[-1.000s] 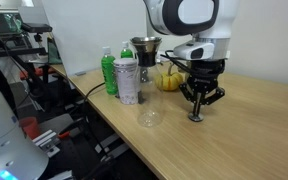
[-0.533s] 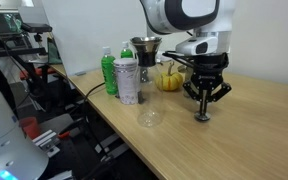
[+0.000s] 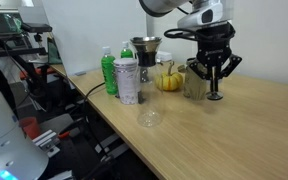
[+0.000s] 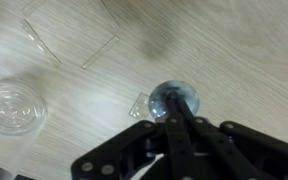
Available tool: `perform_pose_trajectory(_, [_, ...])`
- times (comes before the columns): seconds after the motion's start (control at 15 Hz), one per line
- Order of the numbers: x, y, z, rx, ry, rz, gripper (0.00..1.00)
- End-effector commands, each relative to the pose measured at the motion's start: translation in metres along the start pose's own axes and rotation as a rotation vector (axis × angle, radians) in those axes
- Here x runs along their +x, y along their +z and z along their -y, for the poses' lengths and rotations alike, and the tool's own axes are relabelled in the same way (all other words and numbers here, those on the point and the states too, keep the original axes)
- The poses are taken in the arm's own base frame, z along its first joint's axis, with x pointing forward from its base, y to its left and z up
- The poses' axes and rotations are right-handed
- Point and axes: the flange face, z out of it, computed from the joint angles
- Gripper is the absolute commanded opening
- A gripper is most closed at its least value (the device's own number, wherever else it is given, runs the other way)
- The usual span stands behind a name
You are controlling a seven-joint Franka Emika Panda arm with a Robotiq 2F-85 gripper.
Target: Take the object and put it on the bottle
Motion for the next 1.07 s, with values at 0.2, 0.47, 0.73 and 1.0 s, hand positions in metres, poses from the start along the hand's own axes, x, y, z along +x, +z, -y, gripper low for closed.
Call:
perform_pose_trajectory(0.2, [-0.028,-0.079,0.004,0.159,-0.109,0.069,0.01])
perform_pose_trajectory(0.47, [-0.057,-0.136,0.005,0.223,-0.172,0.135,0.01])
perform_pose_trajectory(0.73, [-0.066,-0.178,0.01,0.242,-0.235,0.156,0.01])
perform_pose_trajectory(1.0, [-0.063,-0.221,0.009,0.217,-0.342,0.116,0.01])
